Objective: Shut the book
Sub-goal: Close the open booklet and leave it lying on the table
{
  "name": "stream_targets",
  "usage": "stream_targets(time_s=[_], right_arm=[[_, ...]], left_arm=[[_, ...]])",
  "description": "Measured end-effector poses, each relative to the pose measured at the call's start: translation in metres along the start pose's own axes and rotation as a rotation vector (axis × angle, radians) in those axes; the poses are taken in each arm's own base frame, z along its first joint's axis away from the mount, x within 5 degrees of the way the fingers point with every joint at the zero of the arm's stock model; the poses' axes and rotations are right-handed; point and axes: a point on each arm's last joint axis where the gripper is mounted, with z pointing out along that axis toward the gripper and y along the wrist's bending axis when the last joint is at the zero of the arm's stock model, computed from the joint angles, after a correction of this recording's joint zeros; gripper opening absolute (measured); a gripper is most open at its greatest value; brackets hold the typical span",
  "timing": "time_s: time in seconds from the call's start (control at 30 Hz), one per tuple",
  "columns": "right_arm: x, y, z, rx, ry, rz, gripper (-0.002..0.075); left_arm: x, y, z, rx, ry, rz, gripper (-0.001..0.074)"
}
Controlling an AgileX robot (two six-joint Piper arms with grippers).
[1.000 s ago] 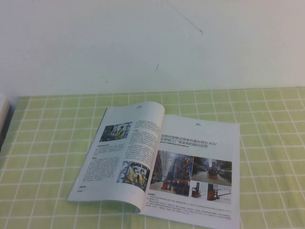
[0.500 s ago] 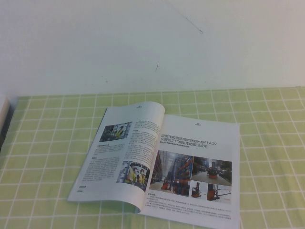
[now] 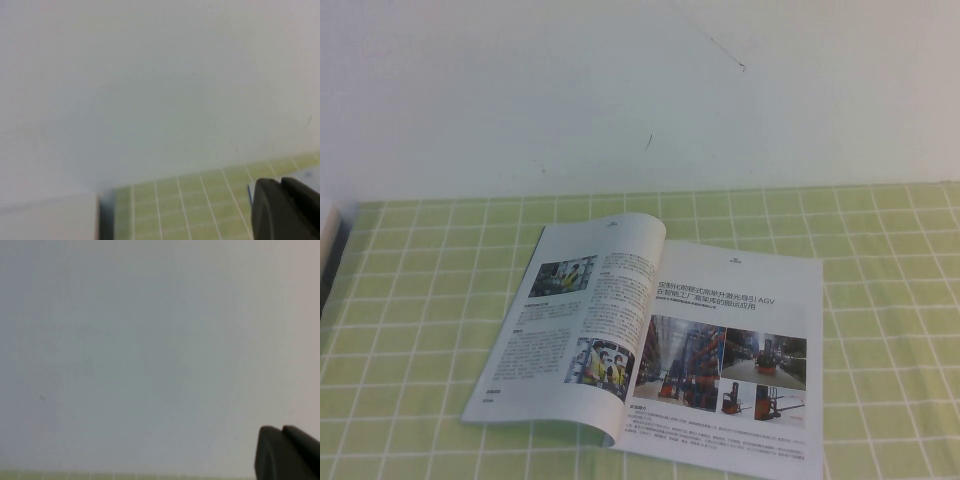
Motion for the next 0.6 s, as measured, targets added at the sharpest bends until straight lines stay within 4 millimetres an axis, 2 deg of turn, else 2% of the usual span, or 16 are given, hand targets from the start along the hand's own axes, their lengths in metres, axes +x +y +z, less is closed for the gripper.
stream_targets(time_s=[0.17,0.3,0.5,0.6], right_arm=[[0.017,0.013,0.04,-0.14,0.242,-0.066,-0.0003],[0.038,0.031,0.077,-0.349,0.46,-0.065,-0.0003],[0.088,0.062,0.144,-0.629,0.726,-0.042,-0.0003],[0.118,0.089,0.171,-0.728,0.838,-0.053,-0.0003]], left_arm=[[0.024,-0.008,0.057,0.085,0.336,-0.079,-0.0004],[0.033,-0.017,0.099,0.192,0.525,-0.11,-0.0004],[0.058,-0.026,0.177,0.289,0.7,-0.143,-0.0004],[0.071,-0.027,0.21,0.298,0.761,-0.144,-0.0004]])
